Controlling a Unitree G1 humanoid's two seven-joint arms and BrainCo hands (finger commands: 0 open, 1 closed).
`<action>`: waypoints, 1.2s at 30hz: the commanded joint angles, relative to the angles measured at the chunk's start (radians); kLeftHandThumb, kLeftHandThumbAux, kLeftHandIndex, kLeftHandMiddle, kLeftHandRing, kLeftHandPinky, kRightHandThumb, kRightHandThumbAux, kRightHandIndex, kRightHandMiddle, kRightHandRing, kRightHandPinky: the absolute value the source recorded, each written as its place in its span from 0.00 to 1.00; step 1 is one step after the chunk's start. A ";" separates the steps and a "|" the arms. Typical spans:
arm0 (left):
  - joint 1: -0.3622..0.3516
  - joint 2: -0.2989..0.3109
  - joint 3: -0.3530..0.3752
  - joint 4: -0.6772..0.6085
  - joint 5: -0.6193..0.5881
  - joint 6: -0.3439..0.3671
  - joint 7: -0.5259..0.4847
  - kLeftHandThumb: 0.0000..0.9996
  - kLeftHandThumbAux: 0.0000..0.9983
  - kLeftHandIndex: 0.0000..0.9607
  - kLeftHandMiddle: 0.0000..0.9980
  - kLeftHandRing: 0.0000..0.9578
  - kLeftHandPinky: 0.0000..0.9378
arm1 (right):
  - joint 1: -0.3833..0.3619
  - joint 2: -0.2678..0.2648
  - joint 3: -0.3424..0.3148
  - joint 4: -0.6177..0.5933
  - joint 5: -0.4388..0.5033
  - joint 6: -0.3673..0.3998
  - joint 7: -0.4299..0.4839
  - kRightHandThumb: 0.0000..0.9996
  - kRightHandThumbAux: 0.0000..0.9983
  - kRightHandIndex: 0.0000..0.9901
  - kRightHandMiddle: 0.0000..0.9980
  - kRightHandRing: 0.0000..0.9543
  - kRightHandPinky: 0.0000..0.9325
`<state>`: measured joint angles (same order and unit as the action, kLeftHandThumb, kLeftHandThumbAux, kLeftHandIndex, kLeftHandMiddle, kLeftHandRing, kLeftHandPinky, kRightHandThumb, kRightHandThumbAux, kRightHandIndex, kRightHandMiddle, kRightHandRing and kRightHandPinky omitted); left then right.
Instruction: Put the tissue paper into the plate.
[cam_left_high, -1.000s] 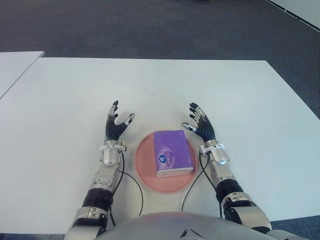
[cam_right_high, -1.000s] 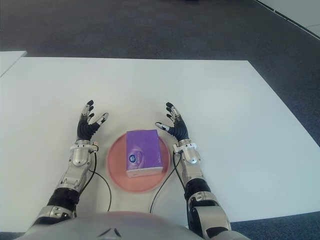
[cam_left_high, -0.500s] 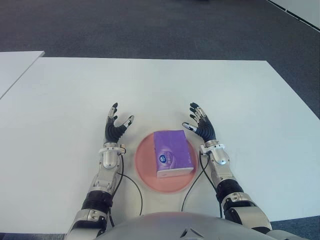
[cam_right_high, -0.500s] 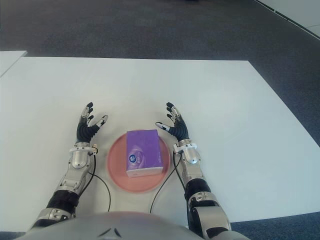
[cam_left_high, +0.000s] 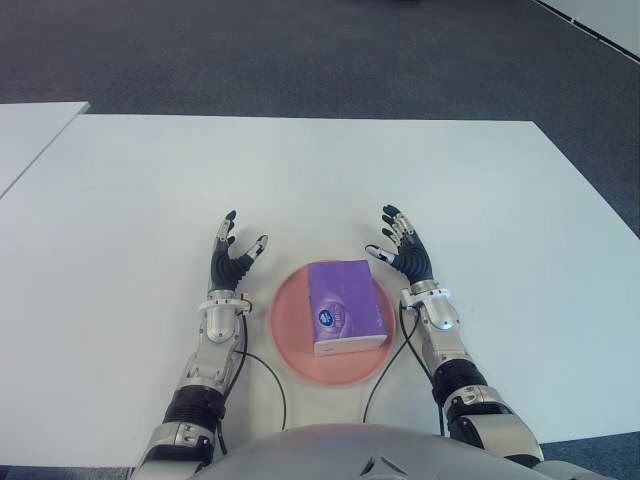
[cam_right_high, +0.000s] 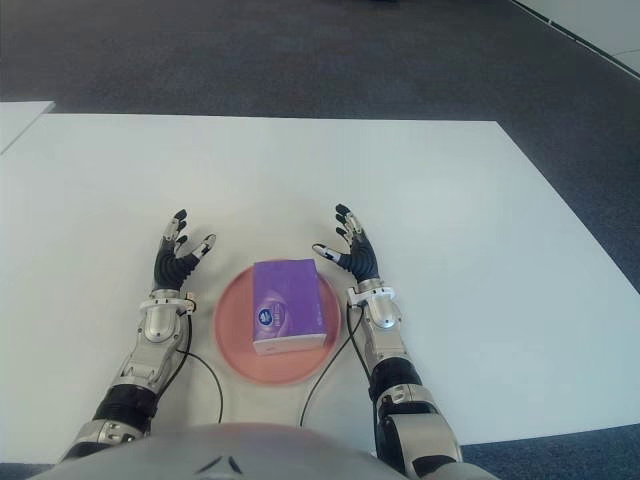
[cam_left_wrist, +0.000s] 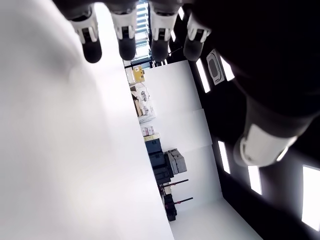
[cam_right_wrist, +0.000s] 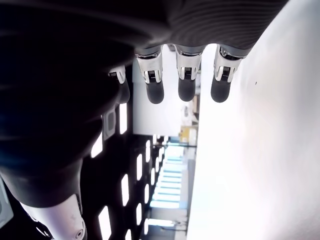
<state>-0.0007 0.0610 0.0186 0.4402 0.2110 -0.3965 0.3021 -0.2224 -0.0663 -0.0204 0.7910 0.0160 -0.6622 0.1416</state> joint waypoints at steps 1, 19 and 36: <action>0.017 -0.009 -0.005 0.016 -0.004 0.003 -0.005 0.00 0.60 0.00 0.00 0.00 0.00 | 0.119 0.022 0.002 0.065 -0.010 0.017 -0.016 0.00 0.79 0.02 0.00 0.00 0.00; 0.050 -0.011 -0.008 0.005 -0.026 -0.040 -0.035 0.00 0.57 0.00 0.00 0.00 0.00 | 0.140 0.057 -0.005 0.051 -0.058 -0.062 -0.215 0.03 0.63 0.00 0.00 0.00 0.00; 0.069 -0.015 -0.005 -0.003 -0.022 -0.043 -0.043 0.00 0.60 0.00 0.00 0.00 0.00 | 0.166 0.067 0.006 -0.008 -0.059 -0.027 -0.230 0.05 0.53 0.00 0.00 0.00 0.00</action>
<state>0.0420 0.0519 0.0188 0.4291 0.1938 -0.4520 0.2707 -0.1790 -0.0287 -0.0329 0.7201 -0.0154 -0.7121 -0.0838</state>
